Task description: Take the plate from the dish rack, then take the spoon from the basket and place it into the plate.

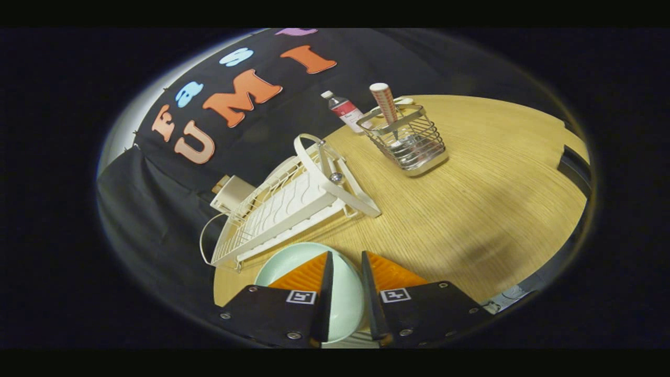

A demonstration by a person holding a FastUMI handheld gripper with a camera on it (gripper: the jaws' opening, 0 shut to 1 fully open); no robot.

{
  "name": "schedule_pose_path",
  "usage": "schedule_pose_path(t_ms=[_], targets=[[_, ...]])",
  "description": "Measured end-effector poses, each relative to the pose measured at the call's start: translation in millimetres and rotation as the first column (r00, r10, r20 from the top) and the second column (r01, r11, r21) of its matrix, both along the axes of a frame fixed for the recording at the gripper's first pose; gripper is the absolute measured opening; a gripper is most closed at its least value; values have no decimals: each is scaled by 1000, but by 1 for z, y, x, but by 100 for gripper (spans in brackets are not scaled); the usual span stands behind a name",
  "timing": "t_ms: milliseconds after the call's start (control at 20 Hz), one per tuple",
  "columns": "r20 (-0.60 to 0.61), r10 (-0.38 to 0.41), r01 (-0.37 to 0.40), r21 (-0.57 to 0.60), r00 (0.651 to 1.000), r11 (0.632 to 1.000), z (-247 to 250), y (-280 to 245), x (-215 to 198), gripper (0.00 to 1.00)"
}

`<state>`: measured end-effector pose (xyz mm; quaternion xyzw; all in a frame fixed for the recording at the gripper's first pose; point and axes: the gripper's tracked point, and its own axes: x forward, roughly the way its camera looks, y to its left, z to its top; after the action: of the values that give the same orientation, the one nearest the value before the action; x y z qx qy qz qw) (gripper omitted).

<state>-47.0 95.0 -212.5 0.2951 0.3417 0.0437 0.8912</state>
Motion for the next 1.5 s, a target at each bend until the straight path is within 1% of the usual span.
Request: schedule_pose_path(t_ms=[50, 250, 300, 350, 400, 450, 550, 700, 800, 950, 1100, 1250, 1300, 1400, 1450, 1500], targets=[[5, 2, -2, -14, 1000, 1000, 1, -3, 2, 32], [50, -22, 28, -114, 998, 993, 6, -33, 10, 50], [61, -27, 36, -144, 998, 989, 8, -42, 11, 59], [75, -37, 50, -179, 996, 983, 9, -52, 13, 62], [91, -48, 66, -212, 995, 975, 13, -61, 14, 69], [111, -57, 82, -239, 992, 967, 17, -70, 18, 73], [157, -73, 114, -277, 985, 954, 30, -85, 24, 91], [241, -101, 180, -333, 965, 925, 52, -109, 32, 98], [312, -121, 235, -362, 942, 902, 69, -123, 41, 99], [388, -105, 271, -405, 916, 873, 90, -135, 48, 98], [447, -68, 298, -469, 892, 832, 105, -141, 58, 98], [499, -5, 305, -521, 867, 797, 118, -136, 66, 98], [505, 13, 301, -534, 863, 790, 118, -135, 70, 98], [505, 36, 286, -544, 862, 788, 116, -129, 77, 94], [509, 45, 279, -541, 860, 793, 116, -126, 81, 87], [514, 52, 274, -537, 856, 798, 116, -122, 83, 83]])
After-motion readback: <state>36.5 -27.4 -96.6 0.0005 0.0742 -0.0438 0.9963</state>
